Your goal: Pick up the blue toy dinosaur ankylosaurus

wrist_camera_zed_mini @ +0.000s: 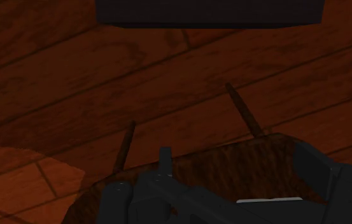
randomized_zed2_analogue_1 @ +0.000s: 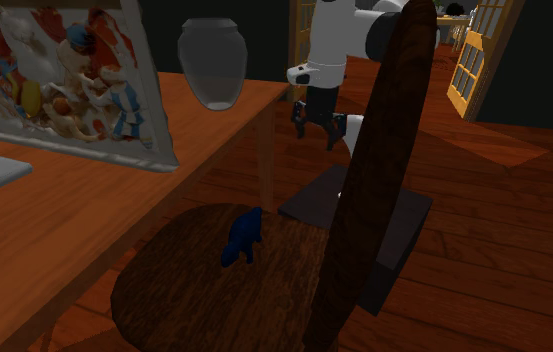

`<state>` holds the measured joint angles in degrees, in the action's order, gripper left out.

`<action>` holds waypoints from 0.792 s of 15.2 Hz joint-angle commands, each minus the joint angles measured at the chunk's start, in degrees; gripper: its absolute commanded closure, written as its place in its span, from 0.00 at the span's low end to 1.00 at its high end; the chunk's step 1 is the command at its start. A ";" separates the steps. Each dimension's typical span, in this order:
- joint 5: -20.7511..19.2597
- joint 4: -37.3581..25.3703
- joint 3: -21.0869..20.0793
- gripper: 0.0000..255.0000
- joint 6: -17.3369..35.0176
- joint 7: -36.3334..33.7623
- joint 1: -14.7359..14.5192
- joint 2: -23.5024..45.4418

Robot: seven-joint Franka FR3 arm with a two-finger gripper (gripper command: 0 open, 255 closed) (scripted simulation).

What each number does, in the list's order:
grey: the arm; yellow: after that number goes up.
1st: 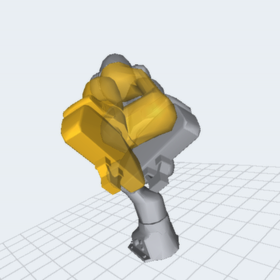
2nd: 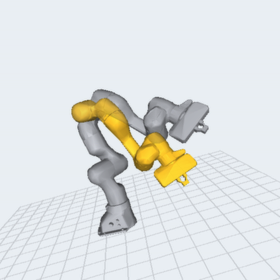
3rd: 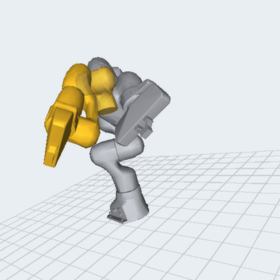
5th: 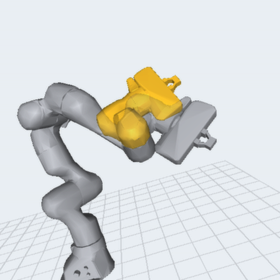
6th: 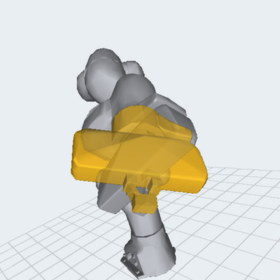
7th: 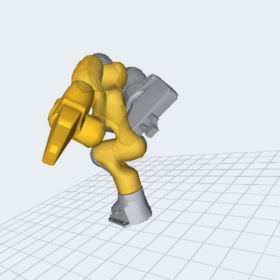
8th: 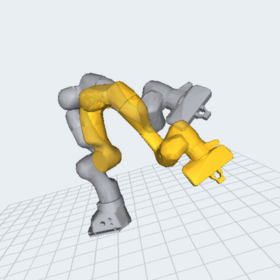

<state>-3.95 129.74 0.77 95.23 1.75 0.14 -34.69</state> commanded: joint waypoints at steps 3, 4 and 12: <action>-0.29 -3.81 0.48 0.00 5.14 1.12 -0.18 8.35; -0.32 -4.93 0.57 0.00 6.24 1.39 -0.23 10.43; -0.27 -16.59 1.02 0.00 12.63 3.55 -0.57 27.37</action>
<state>-4.27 114.86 1.85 107.05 5.19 -0.33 -9.67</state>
